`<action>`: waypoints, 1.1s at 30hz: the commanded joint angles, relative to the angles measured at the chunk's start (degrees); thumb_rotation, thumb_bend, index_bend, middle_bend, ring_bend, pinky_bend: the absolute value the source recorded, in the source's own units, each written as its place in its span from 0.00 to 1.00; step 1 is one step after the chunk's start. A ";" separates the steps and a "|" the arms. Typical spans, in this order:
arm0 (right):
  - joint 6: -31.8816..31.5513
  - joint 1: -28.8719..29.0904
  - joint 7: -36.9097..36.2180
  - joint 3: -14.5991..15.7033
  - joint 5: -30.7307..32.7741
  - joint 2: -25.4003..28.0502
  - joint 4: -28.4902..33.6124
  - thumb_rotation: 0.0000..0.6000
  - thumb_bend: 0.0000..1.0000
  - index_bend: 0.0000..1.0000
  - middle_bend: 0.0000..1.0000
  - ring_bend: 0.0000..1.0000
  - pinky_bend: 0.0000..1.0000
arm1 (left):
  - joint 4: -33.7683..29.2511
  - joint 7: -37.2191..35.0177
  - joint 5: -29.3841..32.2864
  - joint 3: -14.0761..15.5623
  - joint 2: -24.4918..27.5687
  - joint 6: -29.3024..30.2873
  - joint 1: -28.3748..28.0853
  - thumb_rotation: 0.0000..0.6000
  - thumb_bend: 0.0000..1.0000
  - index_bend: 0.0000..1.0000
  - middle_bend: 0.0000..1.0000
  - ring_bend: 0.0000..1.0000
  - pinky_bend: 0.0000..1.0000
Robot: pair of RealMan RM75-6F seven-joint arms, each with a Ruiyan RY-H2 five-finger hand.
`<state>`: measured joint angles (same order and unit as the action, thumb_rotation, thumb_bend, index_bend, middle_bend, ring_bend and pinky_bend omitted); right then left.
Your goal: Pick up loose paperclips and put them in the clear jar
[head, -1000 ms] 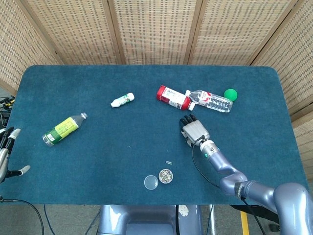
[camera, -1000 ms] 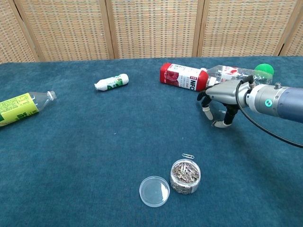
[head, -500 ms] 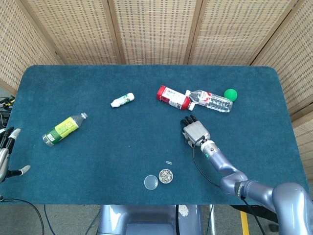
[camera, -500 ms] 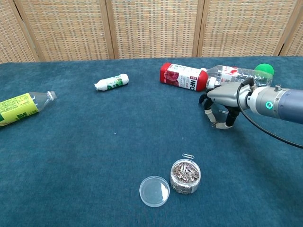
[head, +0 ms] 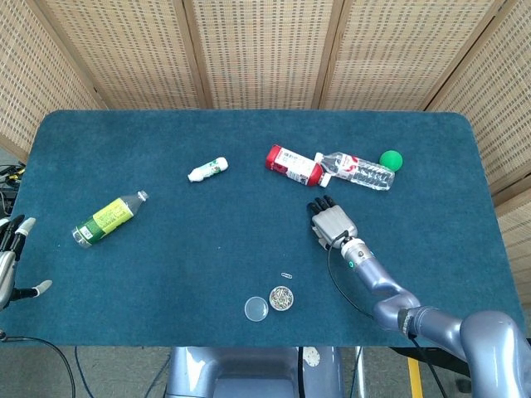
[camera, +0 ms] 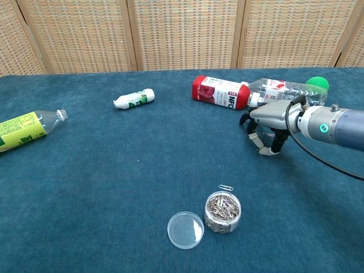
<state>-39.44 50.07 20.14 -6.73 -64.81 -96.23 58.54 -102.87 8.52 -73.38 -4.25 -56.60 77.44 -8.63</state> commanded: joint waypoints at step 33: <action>-9.46 -3.95 -4.00 6.23 -20.12 20.09 38.49 1.00 0.48 0.63 0.11 0.00 0.00 | -1.00 -0.74 -2.57 0.81 0.66 0.96 0.50 1.00 0.00 0.00 0.00 0.00 0.00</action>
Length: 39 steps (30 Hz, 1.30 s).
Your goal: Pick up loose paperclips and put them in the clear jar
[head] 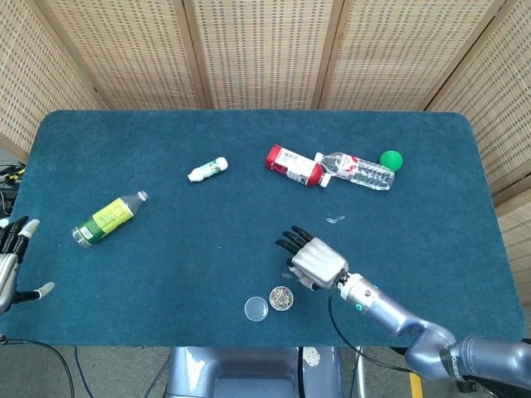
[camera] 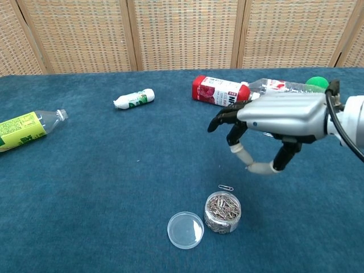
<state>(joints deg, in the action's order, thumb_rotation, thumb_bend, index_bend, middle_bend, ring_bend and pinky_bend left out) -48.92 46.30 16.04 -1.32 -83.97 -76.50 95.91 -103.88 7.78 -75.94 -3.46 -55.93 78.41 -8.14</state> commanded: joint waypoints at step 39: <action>2.86 0.44 6.79 0.93 4.17 -9.65 -2.41 1.00 0.47 0.63 0.11 0.00 0.00 | 0.24 -1.01 0.17 -0.08 0.39 -0.18 0.13 1.00 0.00 0.00 0.00 0.00 0.00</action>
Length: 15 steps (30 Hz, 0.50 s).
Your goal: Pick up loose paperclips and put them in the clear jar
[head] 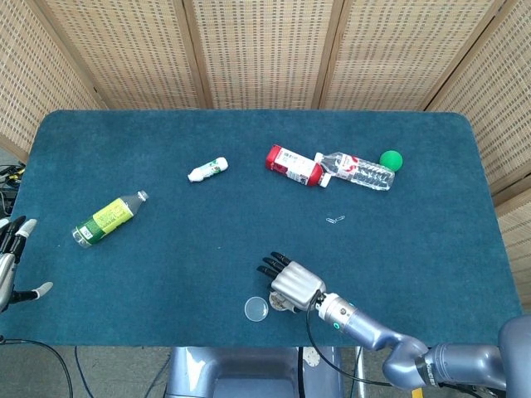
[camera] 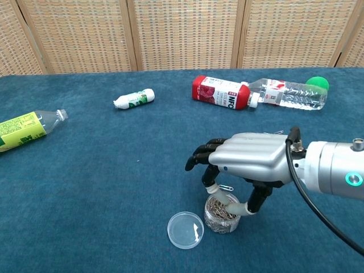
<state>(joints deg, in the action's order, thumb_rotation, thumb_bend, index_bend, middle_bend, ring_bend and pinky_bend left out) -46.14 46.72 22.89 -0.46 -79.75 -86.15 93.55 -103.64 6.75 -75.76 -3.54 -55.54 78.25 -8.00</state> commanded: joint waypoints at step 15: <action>-1.10 -0.31 -1.82 -0.02 -1.63 0.10 -0.23 1.00 0.33 0.44 0.11 0.00 0.00 | -0.09 -0.04 -0.03 -0.01 0.08 -0.09 -0.04 1.00 0.00 0.00 0.00 0.00 0.00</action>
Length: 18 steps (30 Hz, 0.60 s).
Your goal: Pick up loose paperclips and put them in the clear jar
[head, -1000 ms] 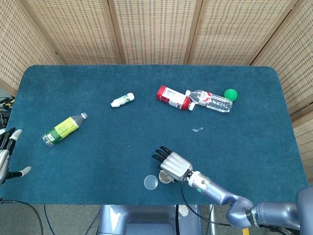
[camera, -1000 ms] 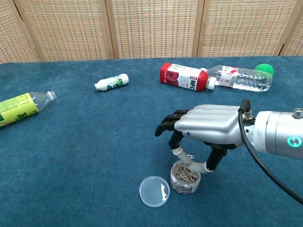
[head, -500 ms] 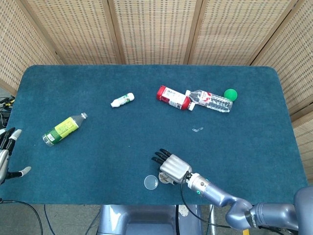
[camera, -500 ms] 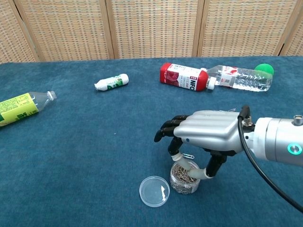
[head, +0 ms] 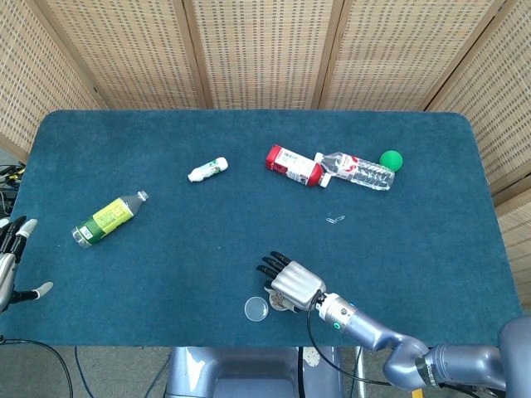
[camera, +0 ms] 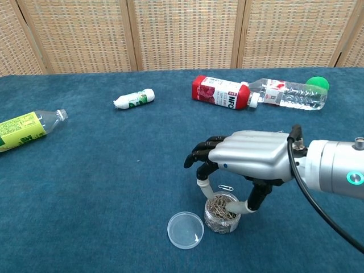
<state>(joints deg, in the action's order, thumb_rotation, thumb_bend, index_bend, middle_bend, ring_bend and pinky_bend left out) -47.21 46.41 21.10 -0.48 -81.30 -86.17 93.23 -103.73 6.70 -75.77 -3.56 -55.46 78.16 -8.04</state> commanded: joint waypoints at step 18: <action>-16.18 -9.36 1.54 1.93 -5.33 15.01 4.50 1.00 0.14 0.12 0.02 0.00 0.00 | 0.36 1.72 -1.03 -0.40 -0.46 3.63 1.16 1.00 0.00 0.00 0.00 0.00 0.00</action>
<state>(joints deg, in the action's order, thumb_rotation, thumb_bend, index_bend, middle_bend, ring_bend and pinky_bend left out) -59.98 39.94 21.92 0.37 -85.57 -74.28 97.30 -103.38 8.20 -76.60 -3.91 -55.81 81.45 -7.08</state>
